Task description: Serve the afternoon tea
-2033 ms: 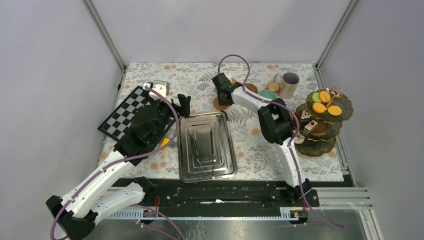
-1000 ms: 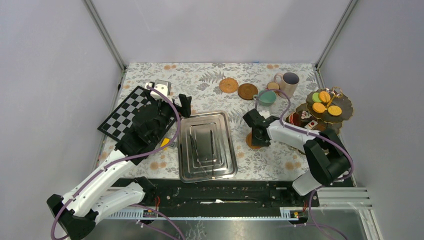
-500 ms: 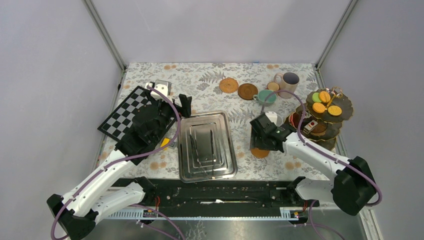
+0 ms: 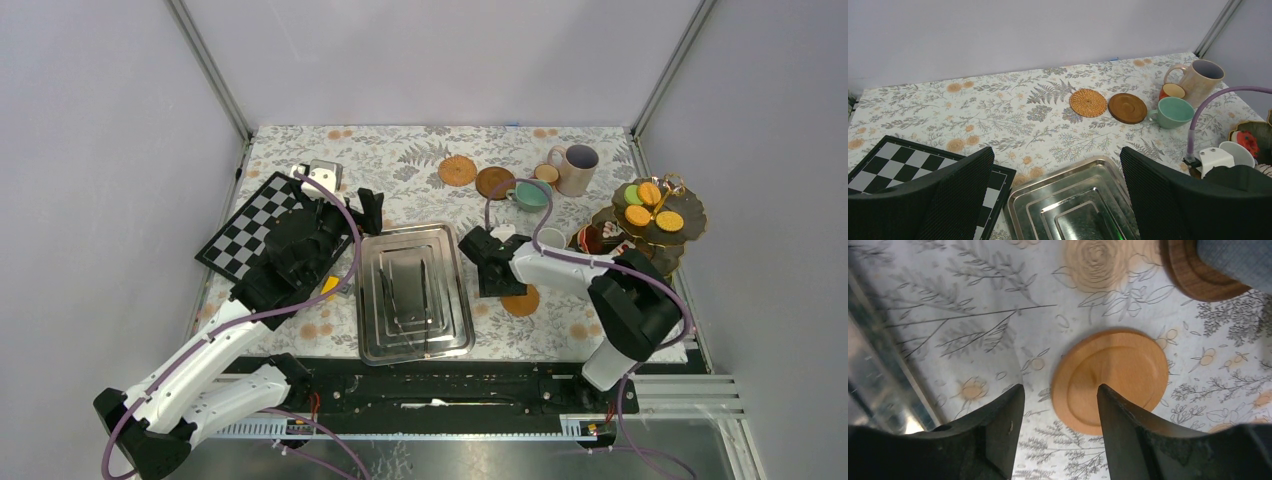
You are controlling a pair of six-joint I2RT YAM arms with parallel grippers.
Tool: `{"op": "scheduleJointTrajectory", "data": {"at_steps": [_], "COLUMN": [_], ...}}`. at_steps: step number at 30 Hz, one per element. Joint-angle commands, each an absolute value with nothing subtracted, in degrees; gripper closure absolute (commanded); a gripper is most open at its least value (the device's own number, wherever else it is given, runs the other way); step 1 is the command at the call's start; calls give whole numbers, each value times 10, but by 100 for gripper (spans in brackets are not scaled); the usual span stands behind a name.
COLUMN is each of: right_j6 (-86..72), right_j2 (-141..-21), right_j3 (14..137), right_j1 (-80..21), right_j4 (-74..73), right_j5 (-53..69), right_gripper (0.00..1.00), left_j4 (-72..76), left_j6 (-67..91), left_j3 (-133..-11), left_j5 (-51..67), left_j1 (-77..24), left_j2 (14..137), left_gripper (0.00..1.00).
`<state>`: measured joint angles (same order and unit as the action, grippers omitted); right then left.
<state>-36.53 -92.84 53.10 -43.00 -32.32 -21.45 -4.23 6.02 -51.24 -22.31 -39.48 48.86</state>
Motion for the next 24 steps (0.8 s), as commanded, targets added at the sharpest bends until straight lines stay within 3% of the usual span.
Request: {"op": "scheduleJointTrajectory", "data": {"at_steps": [1,7,12,21,24], "right_j6": [-419,-468,-456,-419,-405], "right_j2": [-945,-889,-861,-841,-786], "right_j3": [530,470,433,462,483], "right_j1": [-435,-427,-351,-338,-364], "right_j4": [-391,-397,-367,-368,-396], "right_j5": [-292,-307,-291,-308,-307], "right_gripper": [39,40,40,39,34], "left_j4": [-16,-17,-17,-17,-17], "left_j6": [60,62,63,62,62], "left_j3": [-512,-513,-514,-513,-513], "left_j5": [-221,-214,-213,-214,-215], "left_j1": [-397,-397,-397,-398,-398], "left_j2": [486,485,485,485,485], "left_gripper": [1,1,1,1,1]}}
